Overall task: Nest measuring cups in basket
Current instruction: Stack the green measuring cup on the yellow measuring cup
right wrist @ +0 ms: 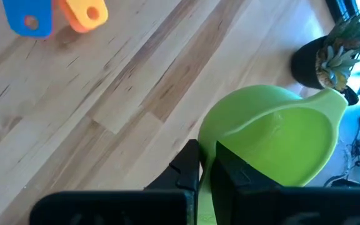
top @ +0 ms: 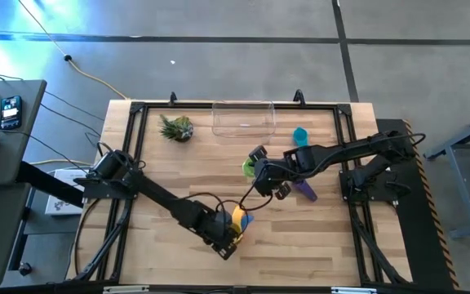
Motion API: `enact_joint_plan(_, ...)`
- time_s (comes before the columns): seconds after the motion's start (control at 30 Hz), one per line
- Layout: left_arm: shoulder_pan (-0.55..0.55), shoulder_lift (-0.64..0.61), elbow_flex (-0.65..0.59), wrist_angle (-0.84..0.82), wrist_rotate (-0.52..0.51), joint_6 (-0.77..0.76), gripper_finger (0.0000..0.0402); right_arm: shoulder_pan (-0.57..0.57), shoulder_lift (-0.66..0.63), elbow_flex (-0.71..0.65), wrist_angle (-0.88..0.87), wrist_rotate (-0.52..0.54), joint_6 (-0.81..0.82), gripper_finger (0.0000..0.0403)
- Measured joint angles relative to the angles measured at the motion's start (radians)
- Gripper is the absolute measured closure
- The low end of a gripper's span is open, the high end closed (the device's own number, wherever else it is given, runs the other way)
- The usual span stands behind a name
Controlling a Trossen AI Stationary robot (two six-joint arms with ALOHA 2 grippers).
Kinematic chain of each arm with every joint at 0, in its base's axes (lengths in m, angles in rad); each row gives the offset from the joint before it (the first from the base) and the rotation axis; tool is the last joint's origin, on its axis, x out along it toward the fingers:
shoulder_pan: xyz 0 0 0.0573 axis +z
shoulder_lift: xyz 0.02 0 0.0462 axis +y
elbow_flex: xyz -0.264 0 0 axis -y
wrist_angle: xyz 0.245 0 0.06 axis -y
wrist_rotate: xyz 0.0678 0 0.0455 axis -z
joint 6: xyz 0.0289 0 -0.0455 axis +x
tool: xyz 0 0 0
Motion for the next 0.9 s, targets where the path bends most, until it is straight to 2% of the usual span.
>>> enact_joint_plan(0.6, 0.171, 0.000, 0.000, -0.057, -0.086, 0.114, 0.0323, 0.000, 0.000, 0.000, -0.004, 0.000, 0.007, 0.0396)
enact_joint_plan(0.9, 0.164, -0.074, 0.031, -0.159, -0.119, 0.132, 0.0323, 0.025, 0.000, 0.000, -0.053, -0.006, 0.083, 0.0396)
